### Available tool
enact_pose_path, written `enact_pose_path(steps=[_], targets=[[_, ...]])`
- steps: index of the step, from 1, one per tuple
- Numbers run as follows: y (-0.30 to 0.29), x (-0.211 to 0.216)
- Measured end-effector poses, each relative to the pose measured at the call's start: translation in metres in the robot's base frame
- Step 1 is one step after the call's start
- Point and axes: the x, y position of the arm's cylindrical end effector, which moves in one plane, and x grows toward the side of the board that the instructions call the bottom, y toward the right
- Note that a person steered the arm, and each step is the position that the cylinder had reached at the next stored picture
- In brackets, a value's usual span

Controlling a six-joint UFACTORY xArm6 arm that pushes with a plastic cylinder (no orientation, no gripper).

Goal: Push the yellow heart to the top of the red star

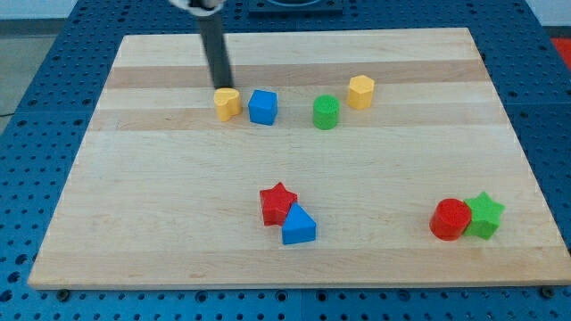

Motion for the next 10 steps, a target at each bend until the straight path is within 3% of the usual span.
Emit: enact_pose_path(steps=[4, 5, 6, 7, 10], targets=[[-0.017, 0.105], [-0.025, 0.109], [-0.070, 0.076], [-0.094, 0.085], [-0.019, 0.173]])
